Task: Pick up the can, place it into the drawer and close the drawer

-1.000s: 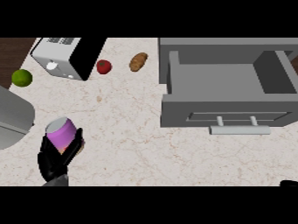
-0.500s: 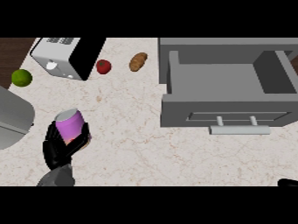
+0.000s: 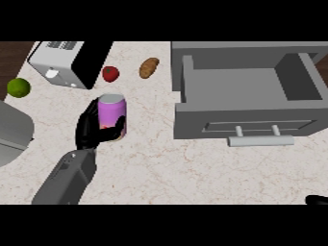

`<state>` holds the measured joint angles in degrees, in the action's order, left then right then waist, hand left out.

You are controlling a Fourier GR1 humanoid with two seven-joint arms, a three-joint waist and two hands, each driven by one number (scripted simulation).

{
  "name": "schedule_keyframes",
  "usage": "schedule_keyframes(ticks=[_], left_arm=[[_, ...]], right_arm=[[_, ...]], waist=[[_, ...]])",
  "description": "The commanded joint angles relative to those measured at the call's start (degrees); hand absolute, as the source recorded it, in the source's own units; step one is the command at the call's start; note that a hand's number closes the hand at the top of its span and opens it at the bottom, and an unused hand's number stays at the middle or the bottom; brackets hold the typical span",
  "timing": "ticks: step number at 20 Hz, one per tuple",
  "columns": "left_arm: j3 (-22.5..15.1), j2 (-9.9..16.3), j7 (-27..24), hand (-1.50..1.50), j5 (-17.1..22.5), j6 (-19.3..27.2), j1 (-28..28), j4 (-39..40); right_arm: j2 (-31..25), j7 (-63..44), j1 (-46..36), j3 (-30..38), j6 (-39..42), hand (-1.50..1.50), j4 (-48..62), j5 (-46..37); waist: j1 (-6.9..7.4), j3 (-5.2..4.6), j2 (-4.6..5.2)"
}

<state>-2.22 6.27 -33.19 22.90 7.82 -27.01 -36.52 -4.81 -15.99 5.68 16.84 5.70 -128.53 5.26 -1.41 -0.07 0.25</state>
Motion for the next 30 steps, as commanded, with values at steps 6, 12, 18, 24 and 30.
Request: schedule_keyframes(ticks=[6,12,18,24,30], left_arm=[[-3.48,-0.05,11.85,1.50,-3.43,-0.68,-11.62,-5.11],[-6.21,-2.39,22.98,1.50,-6.00,5.18,-14.74,-15.11],[-6.81,-1.98,36.86,1.50,-6.16,8.45,-19.42,-26.12],[-7.17,-6.15,41.54,1.50,-10.38,14.74,-32.14,-20.80],[-5.94,-6.23,43.49,1.50,-10.76,15.77,-41.40,-12.71]], right_arm=[[0.11,0.80,0.04,-0.42,-0.77,-1.50,0.68,-3.36],[0.37,1.03,2.22,1.47,0.28,-1.50,-1.04,-0.27],[-2.85,-4.17,-1.09,3.99,-0.11,-1.50,-2.22,2.20],[0.42,-4.60,-0.33,-0.47,-2.33,-1.50,-4.71,-2.82],[-1.13,-4.76,-3.92,1.05,-2.60,-1.50,-1.53,-1.55]], waist=[[1.19,0.09,-0.34],[1.16,0.11,-0.44],[1.61,0.10,-0.66],[0.79,0.08,-0.37],[0.36,0.10,-0.09]])
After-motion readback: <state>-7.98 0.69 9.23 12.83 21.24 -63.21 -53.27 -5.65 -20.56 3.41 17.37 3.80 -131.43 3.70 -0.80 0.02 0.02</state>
